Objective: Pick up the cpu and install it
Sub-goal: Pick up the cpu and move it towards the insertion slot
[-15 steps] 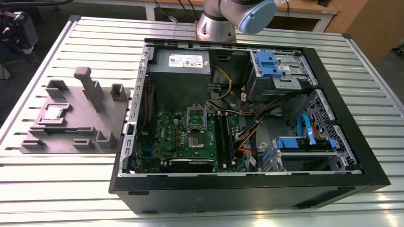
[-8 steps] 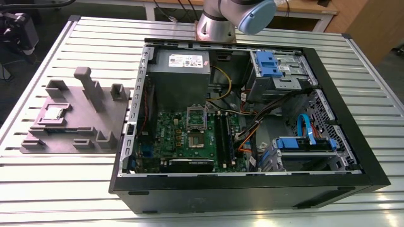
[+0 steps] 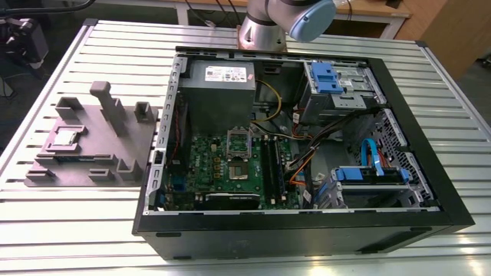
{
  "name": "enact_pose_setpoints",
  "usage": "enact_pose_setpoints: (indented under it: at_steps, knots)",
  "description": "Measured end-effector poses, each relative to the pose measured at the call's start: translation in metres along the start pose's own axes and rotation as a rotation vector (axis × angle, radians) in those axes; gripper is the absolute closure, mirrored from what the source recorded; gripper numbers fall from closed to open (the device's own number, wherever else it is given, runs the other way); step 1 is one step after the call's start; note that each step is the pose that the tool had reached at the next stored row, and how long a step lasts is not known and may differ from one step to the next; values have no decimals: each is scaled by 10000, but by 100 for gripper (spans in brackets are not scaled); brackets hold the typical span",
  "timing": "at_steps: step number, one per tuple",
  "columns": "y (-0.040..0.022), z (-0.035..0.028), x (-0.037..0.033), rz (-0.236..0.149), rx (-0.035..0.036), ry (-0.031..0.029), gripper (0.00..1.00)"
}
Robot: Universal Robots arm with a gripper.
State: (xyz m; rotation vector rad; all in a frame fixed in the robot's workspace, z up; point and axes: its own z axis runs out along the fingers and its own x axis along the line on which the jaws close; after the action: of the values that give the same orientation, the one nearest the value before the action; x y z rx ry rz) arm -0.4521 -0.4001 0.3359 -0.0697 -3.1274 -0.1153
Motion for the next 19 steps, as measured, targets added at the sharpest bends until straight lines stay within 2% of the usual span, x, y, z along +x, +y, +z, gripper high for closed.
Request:
enact_pose_setpoints:
  at_steps: [3, 8, 19]
  knots:
    - [-2, 27, 0, -55, 0, 4, 41]
    - [-5, 74, -1, -494, 7, 42, 41]
    - [-10, 128, -2, -496, 6, 42, 41]
